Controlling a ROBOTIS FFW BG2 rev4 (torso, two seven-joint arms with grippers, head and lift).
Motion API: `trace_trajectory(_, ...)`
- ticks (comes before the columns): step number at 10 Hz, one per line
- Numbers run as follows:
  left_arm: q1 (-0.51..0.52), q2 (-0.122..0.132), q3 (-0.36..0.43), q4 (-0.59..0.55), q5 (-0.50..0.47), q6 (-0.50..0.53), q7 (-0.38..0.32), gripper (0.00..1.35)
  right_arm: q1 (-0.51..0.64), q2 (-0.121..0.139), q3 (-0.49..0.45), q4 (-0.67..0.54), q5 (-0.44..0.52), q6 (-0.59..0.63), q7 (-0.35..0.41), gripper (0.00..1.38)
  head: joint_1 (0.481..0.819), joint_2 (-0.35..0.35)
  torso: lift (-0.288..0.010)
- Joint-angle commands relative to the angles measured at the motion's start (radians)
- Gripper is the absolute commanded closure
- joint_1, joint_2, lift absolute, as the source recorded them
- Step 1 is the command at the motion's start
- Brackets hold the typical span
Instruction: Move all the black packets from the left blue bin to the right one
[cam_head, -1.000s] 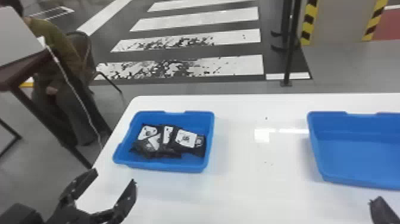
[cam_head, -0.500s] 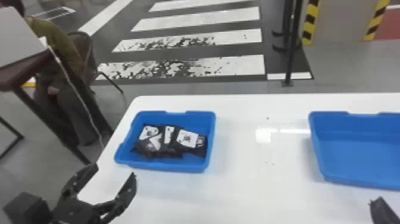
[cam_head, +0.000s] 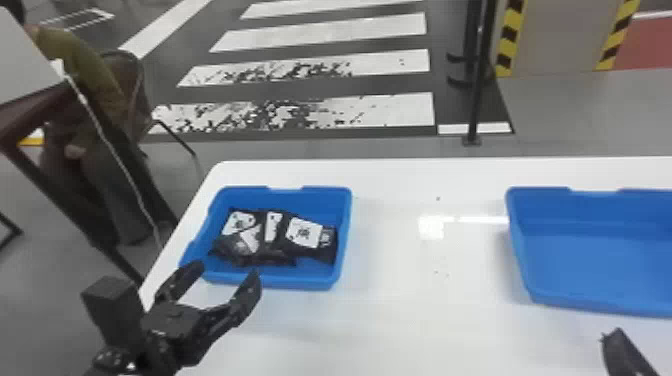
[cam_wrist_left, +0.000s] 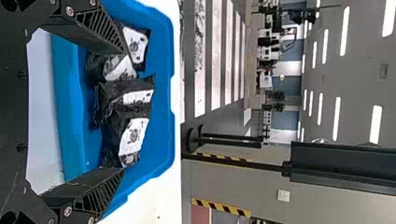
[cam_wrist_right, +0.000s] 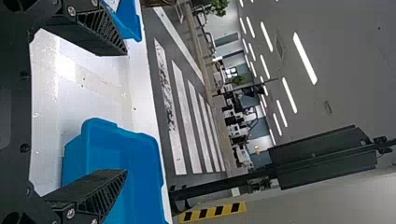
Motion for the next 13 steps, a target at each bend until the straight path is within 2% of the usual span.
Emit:
trace_trajectory(1, -0.093, 0.019, -0.031, 0.035, 0.003, 0.096, -0.003, 0.14, -0.002, 0.0, 0.0, 0.002, -0.002, 0.0, 0.001, 0.13, 0.695, 0.189, -0.14)
trace_trajectory(3, -0.188, 0.032, -0.033, 0.055, -0.027, 0.236, -0.017, 0.15, -0.004, 0.0, 0.002, 0.005, -0.006, 0.0, 0.001, 0.13, 0.695, 0.152, -0.14)
trace_trajectory(6, -0.36, 0.074, -0.061, 0.138, -0.088, 0.417, -0.053, 0.15, -0.007, 0.0, 0.004, 0.005, -0.008, 0.0, 0.001, 0.13, 0.695, 0.141, -0.14)
trace_trajectory(8, -0.488, 0.115, -0.095, 0.273, -0.094, 0.476, -0.091, 0.15, -0.014, 0.0, 0.008, 0.01, -0.01, 0.0, 0.001, 0.13, 0.695, 0.137, -0.14)
trace_trajectory(10, -0.618, 0.163, -0.167, 0.416, -0.096, 0.535, -0.157, 0.15, -0.019, 0.0, 0.01, 0.015, -0.012, 0.0, 0.001, 0.13, 0.695, 0.123, -0.14)
trace_trajectory(11, -0.66, 0.172, -0.191, 0.455, -0.102, 0.56, -0.18, 0.15, -0.022, 0.0, 0.012, 0.015, -0.012, 0.0, 0.001, 0.13, 0.695, 0.105, -0.14)
trace_trajectory(13, -0.677, 0.174, -0.217, 0.462, -0.144, 0.624, -0.184, 0.17, -0.024, 0.0, 0.014, 0.02, -0.018, 0.0, 0.001, 0.13, 0.695, 0.076, -0.14)
